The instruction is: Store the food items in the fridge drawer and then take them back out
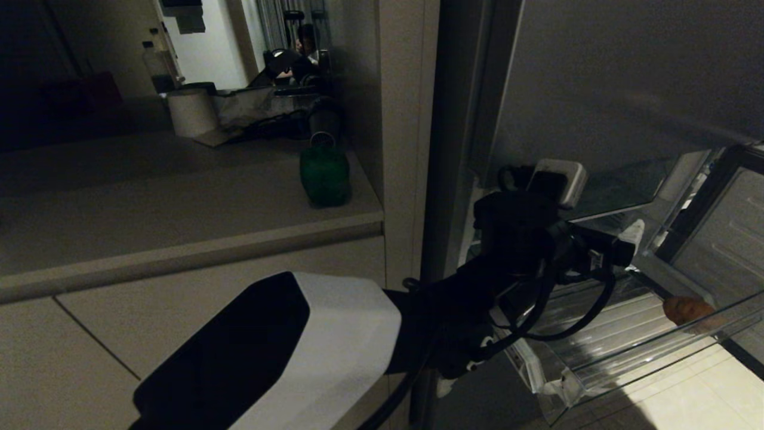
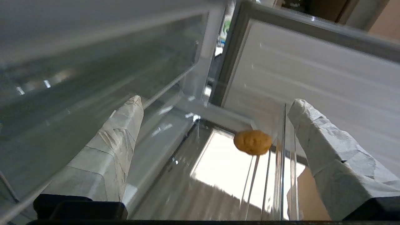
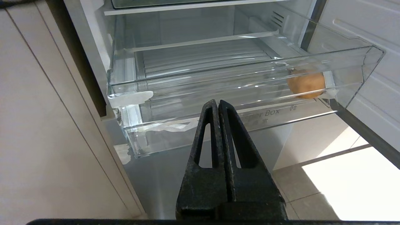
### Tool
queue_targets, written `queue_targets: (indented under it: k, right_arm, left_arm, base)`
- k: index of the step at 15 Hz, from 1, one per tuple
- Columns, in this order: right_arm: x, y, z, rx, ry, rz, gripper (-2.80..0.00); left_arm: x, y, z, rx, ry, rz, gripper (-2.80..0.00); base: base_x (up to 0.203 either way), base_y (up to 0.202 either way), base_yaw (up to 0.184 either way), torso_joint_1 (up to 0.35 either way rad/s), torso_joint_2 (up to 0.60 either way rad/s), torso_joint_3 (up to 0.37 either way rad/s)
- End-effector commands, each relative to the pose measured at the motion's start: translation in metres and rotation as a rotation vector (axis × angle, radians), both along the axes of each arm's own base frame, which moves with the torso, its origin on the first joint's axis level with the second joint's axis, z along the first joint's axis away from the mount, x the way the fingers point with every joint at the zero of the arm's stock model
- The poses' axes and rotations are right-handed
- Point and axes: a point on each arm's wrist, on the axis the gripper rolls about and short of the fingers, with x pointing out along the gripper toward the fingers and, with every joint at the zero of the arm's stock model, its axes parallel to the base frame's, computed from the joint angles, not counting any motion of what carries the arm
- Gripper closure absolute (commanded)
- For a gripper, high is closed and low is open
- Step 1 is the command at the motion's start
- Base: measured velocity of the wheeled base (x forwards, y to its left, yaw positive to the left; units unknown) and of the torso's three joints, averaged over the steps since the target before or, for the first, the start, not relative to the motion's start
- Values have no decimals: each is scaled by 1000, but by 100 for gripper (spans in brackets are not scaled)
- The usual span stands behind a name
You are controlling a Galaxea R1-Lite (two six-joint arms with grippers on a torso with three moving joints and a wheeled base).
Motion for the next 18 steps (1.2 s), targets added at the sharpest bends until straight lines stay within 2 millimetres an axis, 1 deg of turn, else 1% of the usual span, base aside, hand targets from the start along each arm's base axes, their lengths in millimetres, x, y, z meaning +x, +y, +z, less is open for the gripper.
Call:
queue_targets:
  k: [1,4,6,8,9,11,13,15,18]
  right_arm:
    - [2,0,-8,0,30,-1,0]
    - [2,0,-8,0,29,-1,0]
    - [2,0,-8,0,30,-1,0]
    - [2,0,-8,0,30,0,0]
    - [2,0,-8,0,30,-1,0]
    - [2,0,-8,0,30,0,0]
    - [2,0,-8,0,30,0,0]
    - [2,0,-8,0,30,0,0]
    - [2,0,-8,0,30,1,0]
  left_arm:
    - [-1,5,13,-25,-15,4,-280]
    - [4,10,14,-25,-16,36,-280]
    - [2,15,23,-36,-21,58,-280]
    - [-1,21,24,-20,-11,56,-280]
    - [0,26,27,-23,-13,59,-280]
    - [7,37,31,-16,-16,56,-280]
    - [8,51,27,25,0,40,-280]
    - [2,70,27,50,10,21,-280]
    - [-10,99,34,46,1,12,-280]
  base:
    - [0,0,0,0,0,0]
    - [0,0,0,0,0,0]
    - [0,0,0,0,0,0]
    - [0,0,0,0,0,0]
    - [0,0,0,0,0,0]
    - [0,0,0,0,0,0]
    - [0,0,0,0,0,0]
    - [0,0,0,0,0,0]
    - [0,0,0,0,0,0]
